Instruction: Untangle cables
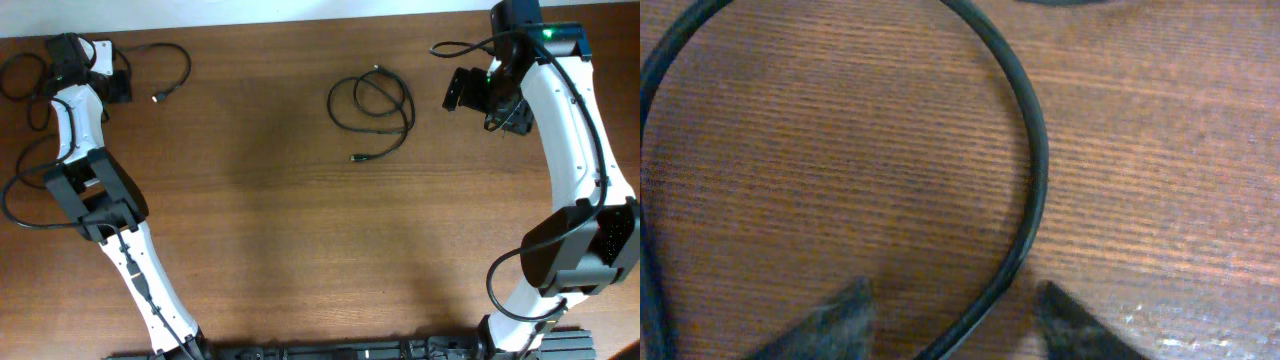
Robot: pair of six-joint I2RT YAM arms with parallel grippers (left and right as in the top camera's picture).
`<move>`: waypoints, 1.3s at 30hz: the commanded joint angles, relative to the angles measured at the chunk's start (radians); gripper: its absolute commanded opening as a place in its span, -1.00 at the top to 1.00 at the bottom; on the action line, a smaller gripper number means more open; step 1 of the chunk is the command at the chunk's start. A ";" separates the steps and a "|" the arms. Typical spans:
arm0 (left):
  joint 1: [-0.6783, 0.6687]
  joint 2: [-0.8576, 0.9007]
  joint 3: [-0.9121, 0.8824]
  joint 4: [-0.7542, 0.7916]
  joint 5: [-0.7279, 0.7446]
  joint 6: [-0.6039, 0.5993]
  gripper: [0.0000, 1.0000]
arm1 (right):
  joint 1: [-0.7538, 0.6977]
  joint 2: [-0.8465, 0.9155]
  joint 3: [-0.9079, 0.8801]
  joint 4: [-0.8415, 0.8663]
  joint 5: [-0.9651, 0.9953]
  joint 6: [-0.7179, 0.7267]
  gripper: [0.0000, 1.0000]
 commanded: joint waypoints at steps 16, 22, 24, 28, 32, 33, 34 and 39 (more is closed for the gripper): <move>0.131 0.026 0.014 -0.481 -0.104 -0.377 1.00 | -0.003 0.007 -0.005 -0.003 0.013 -0.004 -0.98; 0.251 0.026 0.014 -0.575 -0.103 -0.954 1.00 | -0.003 0.007 -0.005 -0.003 0.013 -0.004 -0.98; 0.311 0.026 0.014 -0.588 -0.103 -1.024 1.00 | -0.003 0.007 -0.005 -0.003 0.013 -0.004 -0.98; 0.433 0.026 0.069 -0.579 -0.006 -0.976 0.92 | -0.003 0.007 -0.005 -0.003 0.013 -0.004 -0.98; 0.498 0.026 0.177 -0.579 0.151 -0.837 -0.37 | -0.003 0.007 -0.005 -0.003 0.013 -0.004 -0.98; 0.505 0.026 0.212 -0.599 0.151 -0.802 -0.82 | -0.003 0.007 -0.005 -0.003 0.013 -0.004 -0.98; 0.509 0.026 0.249 -0.622 0.148 -0.750 -0.98 | -0.003 0.007 -0.005 -0.003 0.013 -0.004 -0.98; 0.470 0.026 0.341 -0.724 0.137 -0.644 -0.98 | -0.003 0.007 -0.005 -0.003 0.013 -0.004 -0.98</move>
